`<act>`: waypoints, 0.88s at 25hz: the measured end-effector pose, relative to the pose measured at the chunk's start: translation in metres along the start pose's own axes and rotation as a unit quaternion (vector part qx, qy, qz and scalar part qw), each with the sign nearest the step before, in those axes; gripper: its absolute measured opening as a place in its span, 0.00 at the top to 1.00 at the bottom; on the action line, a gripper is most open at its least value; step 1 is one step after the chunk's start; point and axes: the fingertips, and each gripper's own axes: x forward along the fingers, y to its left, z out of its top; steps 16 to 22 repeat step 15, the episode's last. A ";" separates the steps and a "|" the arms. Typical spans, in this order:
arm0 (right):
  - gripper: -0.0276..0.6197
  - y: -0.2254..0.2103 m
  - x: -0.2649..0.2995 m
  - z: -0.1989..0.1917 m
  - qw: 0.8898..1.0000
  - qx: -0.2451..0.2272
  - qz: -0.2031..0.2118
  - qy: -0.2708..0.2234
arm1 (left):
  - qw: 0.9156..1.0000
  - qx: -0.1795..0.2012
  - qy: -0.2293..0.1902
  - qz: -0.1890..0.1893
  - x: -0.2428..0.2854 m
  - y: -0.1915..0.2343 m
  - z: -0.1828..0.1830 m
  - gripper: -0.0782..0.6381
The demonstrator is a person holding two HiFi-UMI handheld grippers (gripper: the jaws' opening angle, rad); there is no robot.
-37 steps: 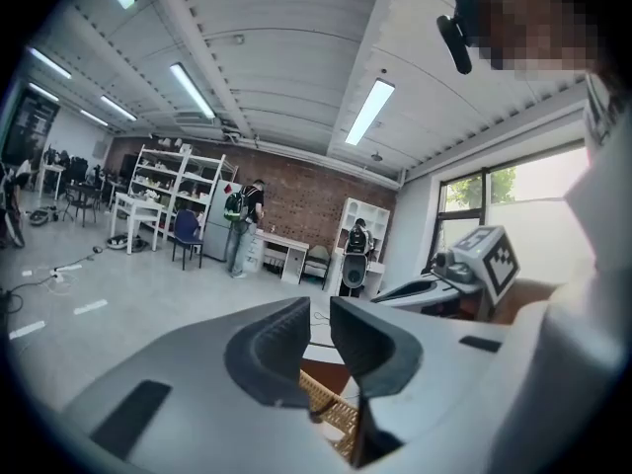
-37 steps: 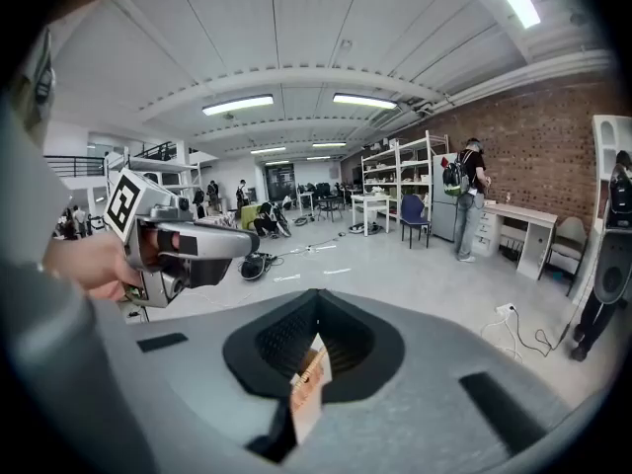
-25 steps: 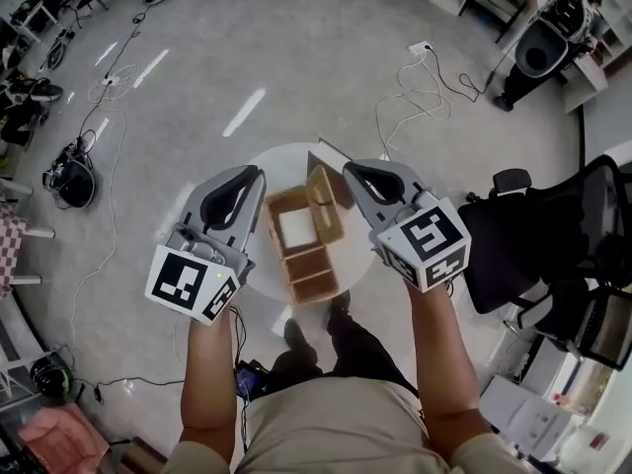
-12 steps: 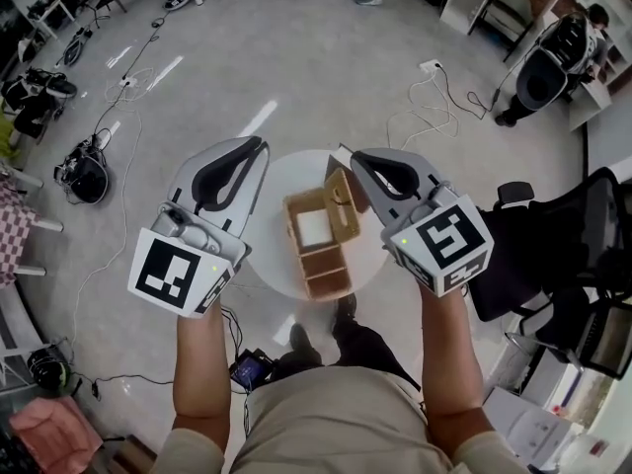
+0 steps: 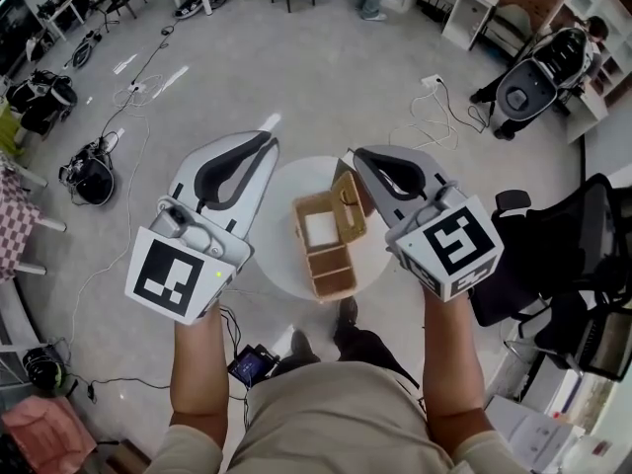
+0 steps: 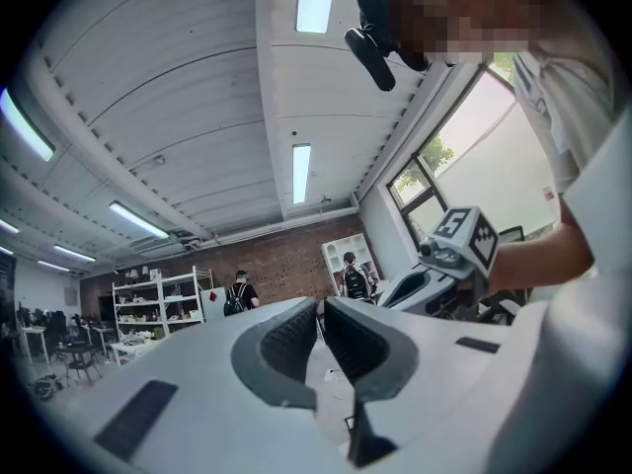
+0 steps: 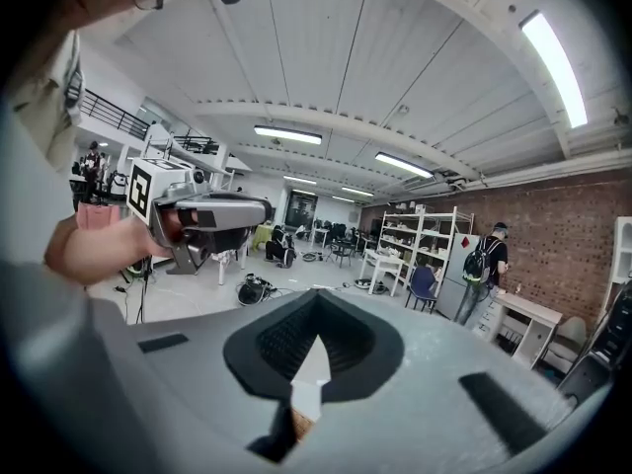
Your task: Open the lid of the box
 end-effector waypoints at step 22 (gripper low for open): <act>0.97 0.039 -0.016 0.027 1.000 -0.020 -0.001 -0.003 | 1.000 0.005 -0.013 -0.005 -0.039 -0.012 0.020 0.85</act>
